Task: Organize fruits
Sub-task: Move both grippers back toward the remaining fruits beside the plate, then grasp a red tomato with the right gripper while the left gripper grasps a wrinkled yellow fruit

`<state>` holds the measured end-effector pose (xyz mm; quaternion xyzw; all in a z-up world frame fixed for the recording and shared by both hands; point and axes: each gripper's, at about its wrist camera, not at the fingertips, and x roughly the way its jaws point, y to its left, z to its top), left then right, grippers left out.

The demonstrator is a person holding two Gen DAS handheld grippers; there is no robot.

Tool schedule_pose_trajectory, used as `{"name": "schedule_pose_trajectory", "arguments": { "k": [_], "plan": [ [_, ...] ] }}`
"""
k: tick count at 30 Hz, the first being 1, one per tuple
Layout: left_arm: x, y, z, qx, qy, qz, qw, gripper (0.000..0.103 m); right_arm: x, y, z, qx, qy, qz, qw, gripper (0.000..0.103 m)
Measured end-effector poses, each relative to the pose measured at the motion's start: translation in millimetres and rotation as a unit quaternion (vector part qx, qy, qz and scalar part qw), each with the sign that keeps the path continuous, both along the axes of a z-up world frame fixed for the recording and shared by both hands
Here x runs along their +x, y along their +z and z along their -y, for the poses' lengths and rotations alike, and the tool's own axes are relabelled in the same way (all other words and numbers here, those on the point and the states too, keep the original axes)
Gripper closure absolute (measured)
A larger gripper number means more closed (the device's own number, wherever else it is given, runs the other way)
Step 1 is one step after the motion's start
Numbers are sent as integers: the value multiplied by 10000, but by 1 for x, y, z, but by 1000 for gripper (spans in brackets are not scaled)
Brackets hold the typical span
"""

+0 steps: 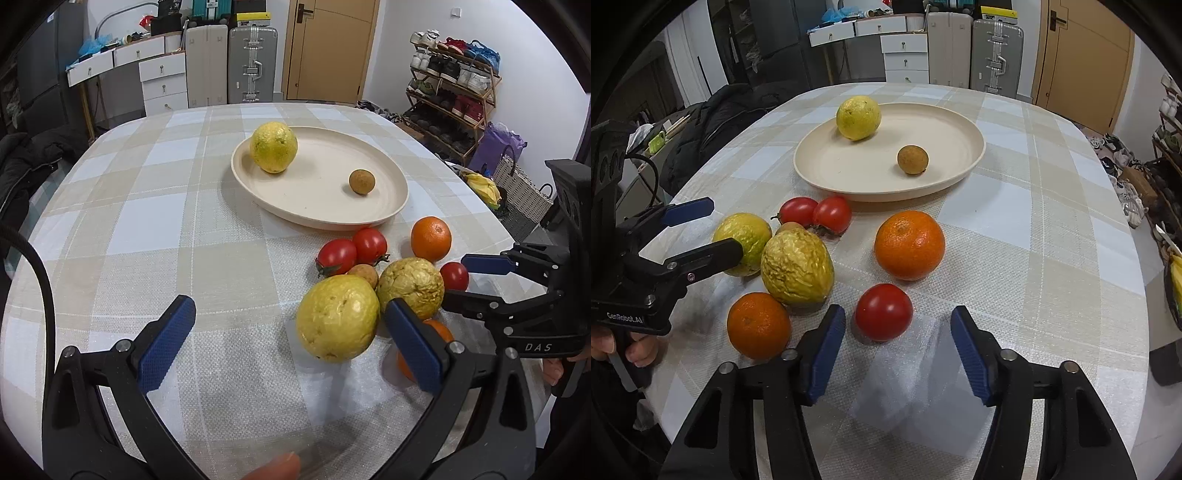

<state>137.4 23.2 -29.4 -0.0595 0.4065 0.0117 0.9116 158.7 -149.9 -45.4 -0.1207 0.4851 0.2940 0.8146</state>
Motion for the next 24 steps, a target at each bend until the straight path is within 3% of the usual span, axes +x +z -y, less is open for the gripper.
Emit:
{"name": "schedule_pose_trajectory", "arguments": {
  "k": [5,7,10,24],
  "plan": [
    [-1,-2,3,49,-93,-36,9999,0,0,-1,-2,21,30,0,10000,54],
    [-1,-3,5,82,-148,-59,9998,0,0,-1,-2,31,48,10,10000,65],
    [-2,-4,8,125,-196,-77,9997,0,-1,-1,-2,70,73,-3,9999,71],
    [-2,-2,8,148,-305,-110,9994,1,-5,21,5,376,-19,386,9985,72]
  ]
}}
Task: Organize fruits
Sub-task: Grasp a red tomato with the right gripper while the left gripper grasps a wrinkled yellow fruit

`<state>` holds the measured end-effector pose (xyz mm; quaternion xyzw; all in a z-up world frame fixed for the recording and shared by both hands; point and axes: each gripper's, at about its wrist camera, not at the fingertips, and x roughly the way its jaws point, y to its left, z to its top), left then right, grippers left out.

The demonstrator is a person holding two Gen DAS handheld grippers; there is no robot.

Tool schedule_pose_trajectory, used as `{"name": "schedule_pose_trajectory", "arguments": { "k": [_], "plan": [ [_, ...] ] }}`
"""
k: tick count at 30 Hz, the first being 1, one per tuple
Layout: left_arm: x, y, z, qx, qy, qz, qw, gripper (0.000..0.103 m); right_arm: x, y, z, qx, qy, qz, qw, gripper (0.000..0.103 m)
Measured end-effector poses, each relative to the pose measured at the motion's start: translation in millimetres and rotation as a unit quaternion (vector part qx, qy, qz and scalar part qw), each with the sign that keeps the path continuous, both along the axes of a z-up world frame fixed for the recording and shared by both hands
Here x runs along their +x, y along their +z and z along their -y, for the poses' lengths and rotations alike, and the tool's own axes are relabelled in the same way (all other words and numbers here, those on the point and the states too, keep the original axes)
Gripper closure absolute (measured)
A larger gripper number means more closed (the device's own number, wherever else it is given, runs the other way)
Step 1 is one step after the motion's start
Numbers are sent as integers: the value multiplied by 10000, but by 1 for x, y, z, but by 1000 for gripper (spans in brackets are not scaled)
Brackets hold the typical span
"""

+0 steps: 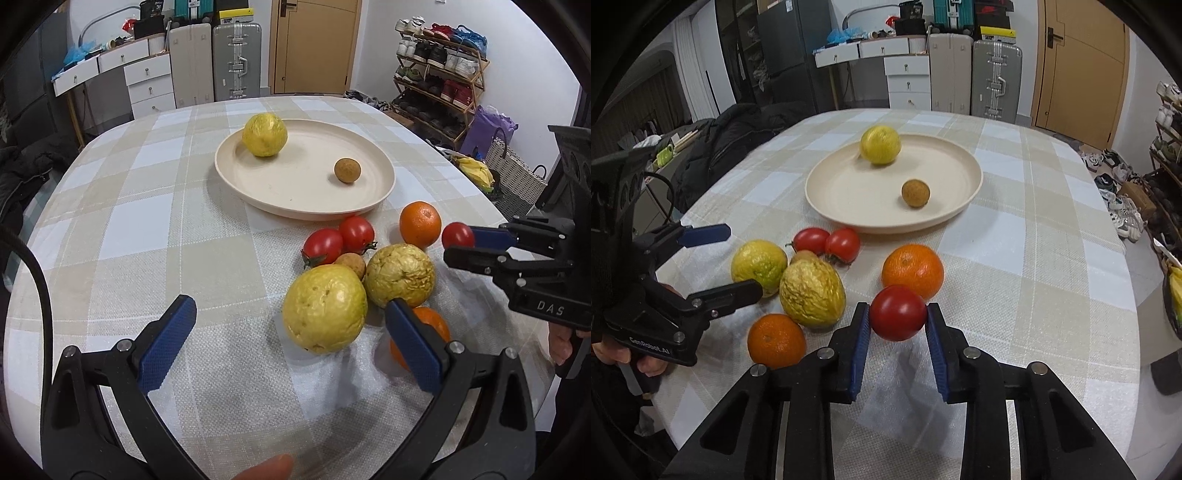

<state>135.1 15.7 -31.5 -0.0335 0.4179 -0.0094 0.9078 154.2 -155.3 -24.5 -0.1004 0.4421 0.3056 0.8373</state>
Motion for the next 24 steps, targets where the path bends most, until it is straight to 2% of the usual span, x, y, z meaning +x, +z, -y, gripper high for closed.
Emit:
{"name": "schedule_pose_trajectory", "arguments": {
  "k": [5,7,11,15,16,24],
  "plan": [
    [-1,2,3,50,-110,-1,9999,8,0,4,1,80,-31,56,9999,72],
    [-1,0,5,65,-153,-62,9998,18,0,4,1,82,-36,61,9999,72],
    [0,-5,6,-34,-254,-156,9995,27,-1,5,2,113,-49,81,9999,72],
    [2,-10,6,-258,-394,-289,9985,47,-1,6,3,135,-64,92,9998,72],
    [2,-12,7,-348,-460,-305,9979,57,-1,6,3,141,-67,92,9998,72],
    [1,-11,9,-337,-484,-256,9979,58,1,6,3,151,-82,116,9998,72]
  ]
}}
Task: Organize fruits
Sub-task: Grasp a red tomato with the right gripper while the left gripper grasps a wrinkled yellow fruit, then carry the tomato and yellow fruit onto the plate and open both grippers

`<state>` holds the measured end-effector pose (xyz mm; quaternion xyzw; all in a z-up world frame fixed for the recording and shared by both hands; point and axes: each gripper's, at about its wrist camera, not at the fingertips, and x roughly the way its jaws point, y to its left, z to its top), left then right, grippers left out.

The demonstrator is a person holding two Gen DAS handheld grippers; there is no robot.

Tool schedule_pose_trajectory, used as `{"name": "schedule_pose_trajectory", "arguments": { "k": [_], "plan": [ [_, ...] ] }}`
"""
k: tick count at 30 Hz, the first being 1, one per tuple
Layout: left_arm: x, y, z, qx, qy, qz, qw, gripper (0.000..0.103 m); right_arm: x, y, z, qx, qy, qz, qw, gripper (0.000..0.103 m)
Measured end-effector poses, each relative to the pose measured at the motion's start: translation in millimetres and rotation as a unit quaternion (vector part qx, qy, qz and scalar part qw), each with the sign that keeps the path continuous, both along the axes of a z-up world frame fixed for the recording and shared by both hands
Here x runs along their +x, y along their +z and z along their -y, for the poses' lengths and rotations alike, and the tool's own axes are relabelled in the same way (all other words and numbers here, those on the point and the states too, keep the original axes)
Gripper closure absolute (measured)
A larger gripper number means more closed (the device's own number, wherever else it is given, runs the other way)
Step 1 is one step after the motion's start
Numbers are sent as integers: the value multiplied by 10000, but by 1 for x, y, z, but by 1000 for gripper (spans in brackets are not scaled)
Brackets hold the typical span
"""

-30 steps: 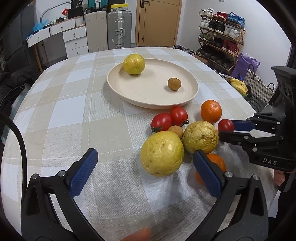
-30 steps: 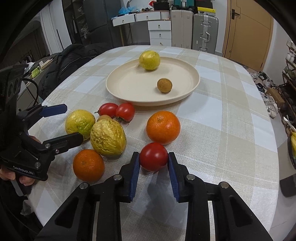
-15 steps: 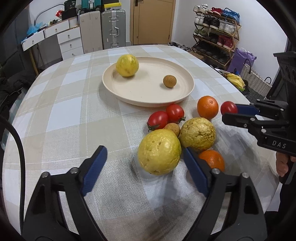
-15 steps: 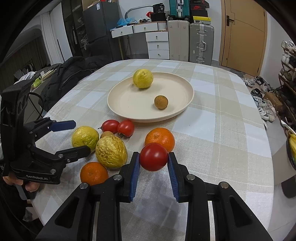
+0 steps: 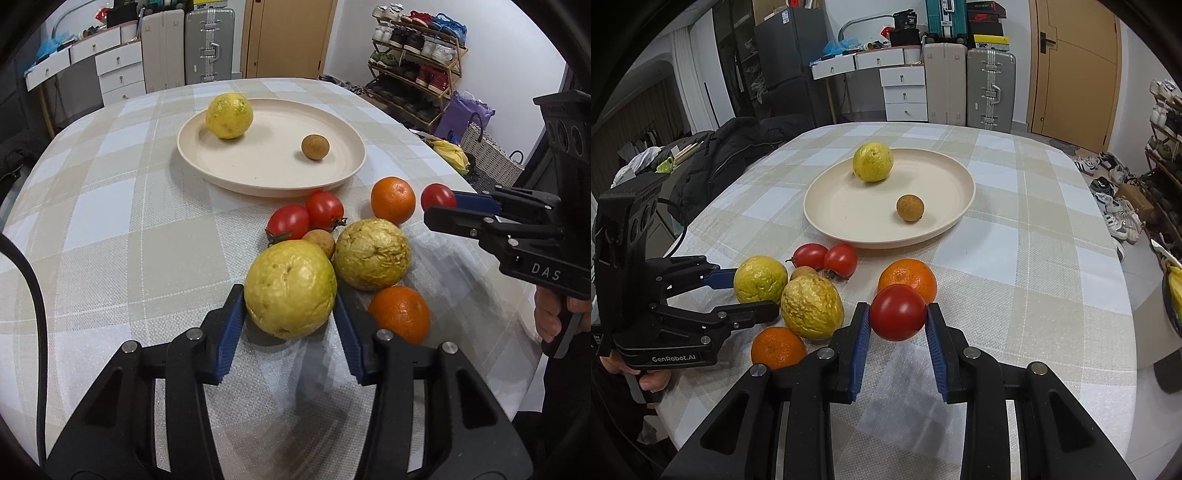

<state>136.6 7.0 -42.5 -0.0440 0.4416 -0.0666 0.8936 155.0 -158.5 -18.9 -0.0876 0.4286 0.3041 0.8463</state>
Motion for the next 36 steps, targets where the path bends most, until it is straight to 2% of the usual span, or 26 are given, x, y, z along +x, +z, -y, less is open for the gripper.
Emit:
{"name": "schedule_pose_trajectory", "arguments": {
  "k": [18,36],
  "plan": [
    [-14,31,-17,-136,362,790,9961,58,-1,11,2,397,-44,292,9988,72],
    [6,46,-23,-147,638,963,9932,58,19,28,5,932,-155,233,9953,72]
  ]
}}
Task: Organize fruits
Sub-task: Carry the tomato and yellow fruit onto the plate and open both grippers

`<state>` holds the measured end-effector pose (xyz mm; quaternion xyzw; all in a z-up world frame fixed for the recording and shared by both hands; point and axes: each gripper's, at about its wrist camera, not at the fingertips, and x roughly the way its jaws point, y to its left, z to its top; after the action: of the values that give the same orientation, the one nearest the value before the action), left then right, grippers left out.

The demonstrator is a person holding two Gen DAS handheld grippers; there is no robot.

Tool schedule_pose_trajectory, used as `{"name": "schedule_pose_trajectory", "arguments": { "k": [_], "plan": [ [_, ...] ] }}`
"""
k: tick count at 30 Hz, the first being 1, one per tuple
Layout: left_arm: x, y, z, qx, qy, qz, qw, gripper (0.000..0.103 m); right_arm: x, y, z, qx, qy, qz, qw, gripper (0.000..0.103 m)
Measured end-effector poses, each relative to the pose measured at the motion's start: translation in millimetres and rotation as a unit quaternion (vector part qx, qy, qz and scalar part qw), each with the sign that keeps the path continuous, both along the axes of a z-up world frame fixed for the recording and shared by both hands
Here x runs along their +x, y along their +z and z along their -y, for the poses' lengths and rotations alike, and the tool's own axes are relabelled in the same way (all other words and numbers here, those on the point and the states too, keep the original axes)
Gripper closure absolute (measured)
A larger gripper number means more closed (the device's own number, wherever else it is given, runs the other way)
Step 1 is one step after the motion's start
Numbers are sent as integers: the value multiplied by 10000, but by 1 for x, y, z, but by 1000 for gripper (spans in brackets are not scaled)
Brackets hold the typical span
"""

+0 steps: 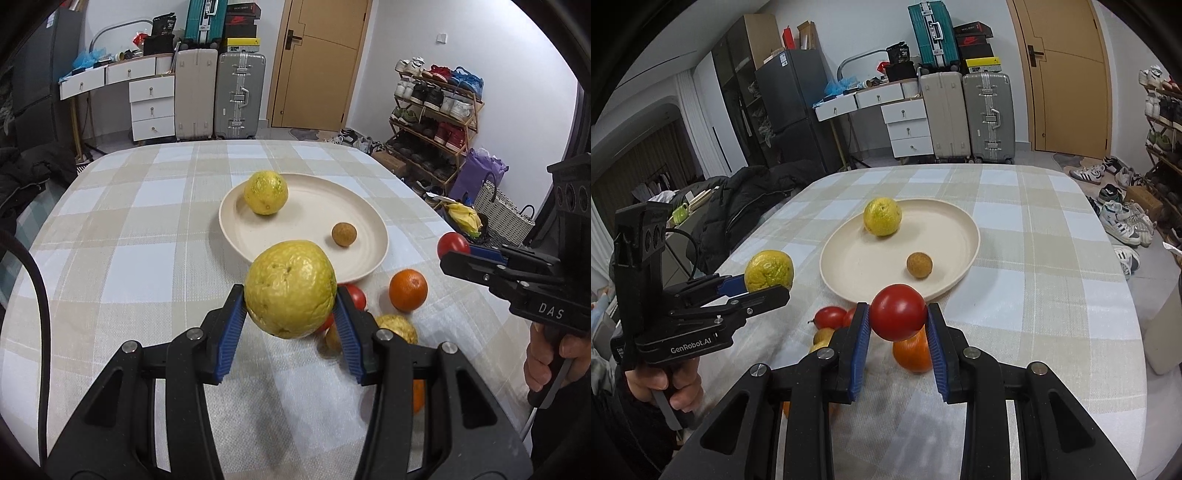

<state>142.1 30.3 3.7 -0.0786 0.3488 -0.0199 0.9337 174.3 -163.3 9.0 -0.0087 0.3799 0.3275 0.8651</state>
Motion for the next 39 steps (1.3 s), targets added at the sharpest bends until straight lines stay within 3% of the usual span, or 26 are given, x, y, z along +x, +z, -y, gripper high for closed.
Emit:
{"name": "schedule_pose_trajectory", "arguments": {
  "k": [12,22,39],
  "plan": [
    [22,10,1,-12,59,124,9999,58,29,5,-9,110,-118,-43,9999,72],
    [51,-1,-4,65,158,29,9998,58,56,-2,-6,248,-330,-286,9987,72],
    [88,-23,-2,139,241,-121,9995,58,67,-30,-35,-19,-56,-546,9985,72]
  ]
}}
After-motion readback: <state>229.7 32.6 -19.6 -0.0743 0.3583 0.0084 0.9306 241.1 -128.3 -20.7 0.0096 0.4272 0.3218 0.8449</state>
